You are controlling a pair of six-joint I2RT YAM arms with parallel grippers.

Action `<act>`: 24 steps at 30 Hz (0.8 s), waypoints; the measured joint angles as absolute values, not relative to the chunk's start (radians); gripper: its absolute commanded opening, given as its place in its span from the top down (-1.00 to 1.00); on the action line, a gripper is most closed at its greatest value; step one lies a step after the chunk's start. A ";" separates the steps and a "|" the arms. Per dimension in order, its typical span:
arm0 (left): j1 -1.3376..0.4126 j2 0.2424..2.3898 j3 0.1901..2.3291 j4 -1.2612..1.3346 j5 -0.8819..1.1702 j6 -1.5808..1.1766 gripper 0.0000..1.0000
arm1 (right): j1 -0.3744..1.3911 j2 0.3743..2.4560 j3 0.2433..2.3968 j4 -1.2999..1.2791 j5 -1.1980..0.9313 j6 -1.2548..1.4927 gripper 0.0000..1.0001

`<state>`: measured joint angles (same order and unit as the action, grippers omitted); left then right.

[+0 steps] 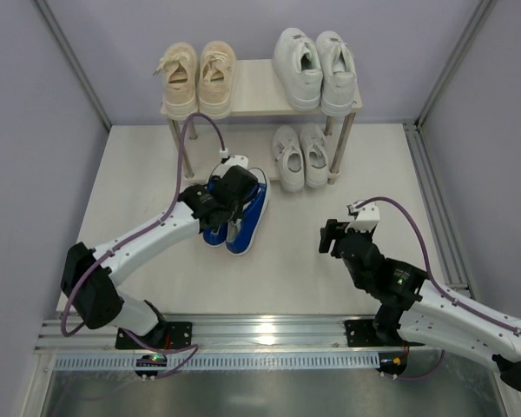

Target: Place and organize the shoes onto the shoe shelf

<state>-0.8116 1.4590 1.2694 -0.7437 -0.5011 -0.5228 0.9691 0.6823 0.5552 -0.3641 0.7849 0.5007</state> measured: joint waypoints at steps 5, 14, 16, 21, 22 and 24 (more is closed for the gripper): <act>-0.698 1.512 1.277 -0.597 -0.506 -0.458 1.00 | 0.969 0.667 0.555 -0.368 0.792 0.495 -0.47; -0.566 1.689 1.297 -0.357 -0.510 -0.336 1.00 | 0.969 0.672 0.555 -0.365 0.794 0.471 -0.47; -0.560 1.714 1.309 -0.321 -0.511 -0.320 1.00 | 0.969 0.678 0.555 -0.362 0.794 0.469 -0.47; -0.540 1.775 1.377 -0.259 -0.504 -0.262 0.99 | 0.969 0.689 0.555 -0.361 0.794 0.467 -0.47; -0.537 1.784 1.388 -0.251 -0.505 -0.252 0.99 | 0.969 0.689 0.555 -0.361 0.794 0.467 -0.47; -0.532 1.801 1.407 -0.242 -0.506 -0.244 1.00 | 0.969 0.689 0.555 -0.361 0.794 0.468 -0.47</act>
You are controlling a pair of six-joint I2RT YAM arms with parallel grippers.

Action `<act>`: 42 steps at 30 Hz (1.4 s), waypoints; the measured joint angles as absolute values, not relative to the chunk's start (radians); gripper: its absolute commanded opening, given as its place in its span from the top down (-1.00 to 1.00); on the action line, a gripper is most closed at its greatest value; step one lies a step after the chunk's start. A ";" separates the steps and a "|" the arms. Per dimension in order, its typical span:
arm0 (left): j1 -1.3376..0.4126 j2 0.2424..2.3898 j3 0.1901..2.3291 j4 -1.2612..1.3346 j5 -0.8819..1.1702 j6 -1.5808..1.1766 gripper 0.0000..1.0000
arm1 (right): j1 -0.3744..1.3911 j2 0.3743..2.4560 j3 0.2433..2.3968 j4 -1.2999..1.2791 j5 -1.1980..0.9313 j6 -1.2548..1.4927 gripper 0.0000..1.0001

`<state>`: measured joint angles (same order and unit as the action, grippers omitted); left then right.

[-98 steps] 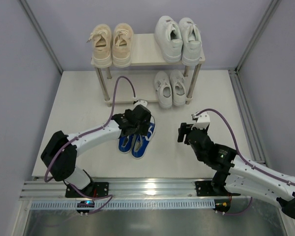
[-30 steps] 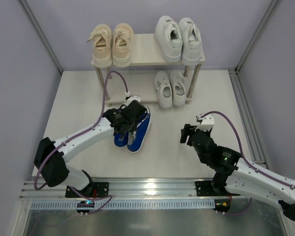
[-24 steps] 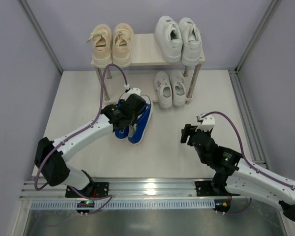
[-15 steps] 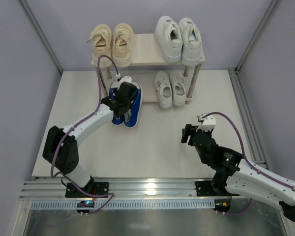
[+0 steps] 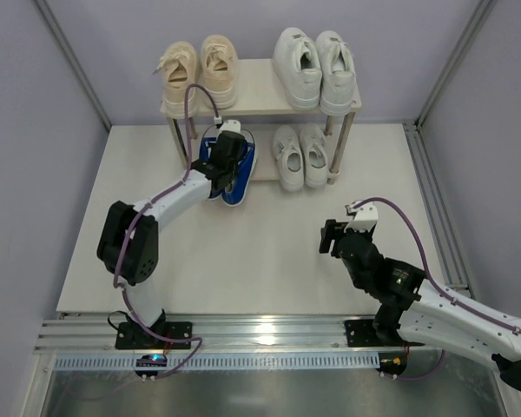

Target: Place and organize the shoes onto the shoe shelf

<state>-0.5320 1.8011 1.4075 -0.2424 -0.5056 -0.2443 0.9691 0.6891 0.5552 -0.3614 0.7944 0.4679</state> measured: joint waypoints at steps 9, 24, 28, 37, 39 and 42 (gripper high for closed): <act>-0.513 1.850 1.453 -0.218 -0.524 -0.231 0.99 | 0.970 0.686 0.555 -0.375 0.795 0.470 -0.47; -0.519 1.771 1.087 0.231 -0.513 -0.178 1.00 | 0.970 0.683 0.540 -0.384 0.798 0.475 -0.47; -0.519 1.772 1.063 0.297 -0.500 -0.147 0.99 | 0.970 0.683 0.539 -0.383 0.798 0.478 -0.47; -0.516 1.782 1.041 0.476 -0.506 -0.061 0.99 | 0.970 0.671 0.523 -0.395 0.799 0.487 -0.47; -0.516 1.797 1.049 0.504 -0.511 -0.042 1.00 | 0.970 0.669 0.523 -0.397 0.799 0.488 -0.47; -0.515 1.837 1.071 0.538 -0.522 -0.012 0.99 | 0.970 0.667 0.523 -0.402 0.799 0.492 -0.47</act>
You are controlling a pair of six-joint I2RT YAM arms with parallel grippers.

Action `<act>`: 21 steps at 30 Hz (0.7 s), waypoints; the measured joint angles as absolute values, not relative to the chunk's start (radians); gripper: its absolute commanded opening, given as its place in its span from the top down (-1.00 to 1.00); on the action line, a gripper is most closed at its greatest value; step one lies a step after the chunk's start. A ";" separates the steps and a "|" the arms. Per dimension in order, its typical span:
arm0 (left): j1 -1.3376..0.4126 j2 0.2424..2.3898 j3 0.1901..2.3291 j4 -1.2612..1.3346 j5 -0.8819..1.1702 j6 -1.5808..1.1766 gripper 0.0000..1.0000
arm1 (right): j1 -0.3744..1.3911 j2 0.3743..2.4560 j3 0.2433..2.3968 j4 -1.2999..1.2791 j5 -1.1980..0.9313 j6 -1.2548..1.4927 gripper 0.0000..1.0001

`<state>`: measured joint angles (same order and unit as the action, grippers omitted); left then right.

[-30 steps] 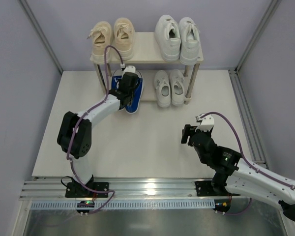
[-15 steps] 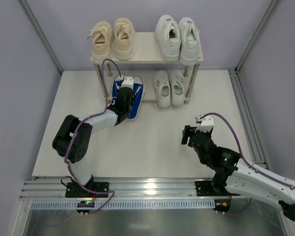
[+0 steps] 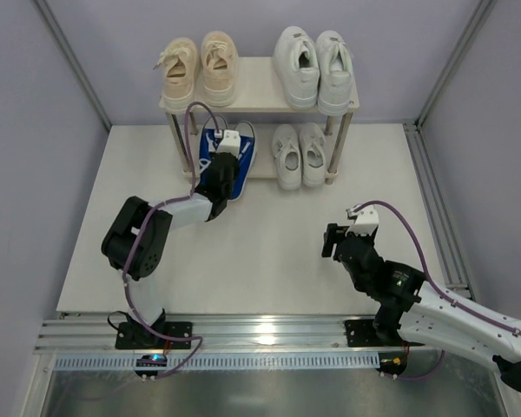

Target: Place and organize the shoes onto the shoe shelf

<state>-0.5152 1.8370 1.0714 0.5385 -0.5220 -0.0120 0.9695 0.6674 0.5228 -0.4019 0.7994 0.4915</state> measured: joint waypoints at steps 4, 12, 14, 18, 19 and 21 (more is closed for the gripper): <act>-0.515 1.872 1.077 0.571 -0.537 0.014 1.00 | 0.970 0.667 0.523 -0.417 0.800 0.496 -0.47; -0.508 1.894 1.090 0.625 -0.571 0.045 1.00 | 0.970 0.654 0.523 -0.442 0.801 0.505 -0.47; -0.503 1.899 1.106 0.635 -0.578 0.049 1.00 | 0.970 0.655 0.523 -0.442 0.801 0.505 -0.47; -0.489 1.905 1.139 0.640 -0.585 0.048 0.99 | 0.970 0.668 0.523 -0.442 0.801 0.505 -0.47; -0.484 1.907 1.149 0.640 -0.587 0.043 1.00 | 0.970 0.671 0.523 -0.442 0.801 0.505 -0.46; -0.475 1.913 1.167 0.640 -0.587 0.030 0.99 | 0.970 0.674 0.523 -0.443 0.801 0.505 -0.46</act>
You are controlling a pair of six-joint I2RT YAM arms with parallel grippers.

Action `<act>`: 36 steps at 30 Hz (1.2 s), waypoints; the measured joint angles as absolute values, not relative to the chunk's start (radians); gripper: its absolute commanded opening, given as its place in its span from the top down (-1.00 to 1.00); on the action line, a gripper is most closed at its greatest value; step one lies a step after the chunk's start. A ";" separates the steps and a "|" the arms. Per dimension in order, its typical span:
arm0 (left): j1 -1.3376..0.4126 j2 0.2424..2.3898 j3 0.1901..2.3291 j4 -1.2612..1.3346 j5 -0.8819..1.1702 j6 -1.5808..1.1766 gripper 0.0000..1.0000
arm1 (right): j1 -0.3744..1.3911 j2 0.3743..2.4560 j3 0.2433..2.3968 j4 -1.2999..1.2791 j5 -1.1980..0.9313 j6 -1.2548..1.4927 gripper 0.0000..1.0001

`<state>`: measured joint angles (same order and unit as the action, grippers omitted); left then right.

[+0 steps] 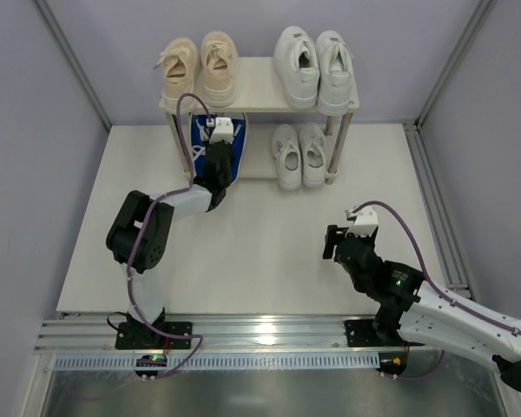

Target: Place and organize the shoes onto the shoe shelf

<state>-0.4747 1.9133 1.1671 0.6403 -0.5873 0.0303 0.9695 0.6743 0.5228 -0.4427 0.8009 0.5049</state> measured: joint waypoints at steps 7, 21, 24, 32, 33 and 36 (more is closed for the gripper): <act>-0.458 1.965 1.216 0.639 -0.592 -0.023 1.00 | 0.970 0.674 0.523 -0.445 0.801 0.509 -0.47; -0.458 2.000 1.243 0.605 -0.598 -0.078 0.58 | 0.970 0.674 0.516 -0.449 0.800 0.525 -0.47; -0.458 2.000 1.255 0.626 -0.601 -0.086 0.15 | 0.970 0.674 0.515 -0.449 0.800 0.526 -0.47; -0.458 2.000 1.290 0.704 -0.620 -0.094 -0.35 | 0.970 0.674 0.506 -0.449 0.797 0.527 -0.47; -0.458 2.000 1.290 0.704 -0.620 -0.094 -0.42 | 0.970 0.674 0.506 -0.449 0.797 0.527 -0.47; -0.458 1.991 1.282 0.700 -0.621 -0.092 -0.53 | 0.970 0.674 0.504 -0.449 0.797 0.529 -0.47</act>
<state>-0.4576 1.9907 1.2823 0.6998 -0.6212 -0.0917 0.9695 0.6739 0.5037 -0.4488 0.7975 0.5293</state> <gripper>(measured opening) 0.728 0.734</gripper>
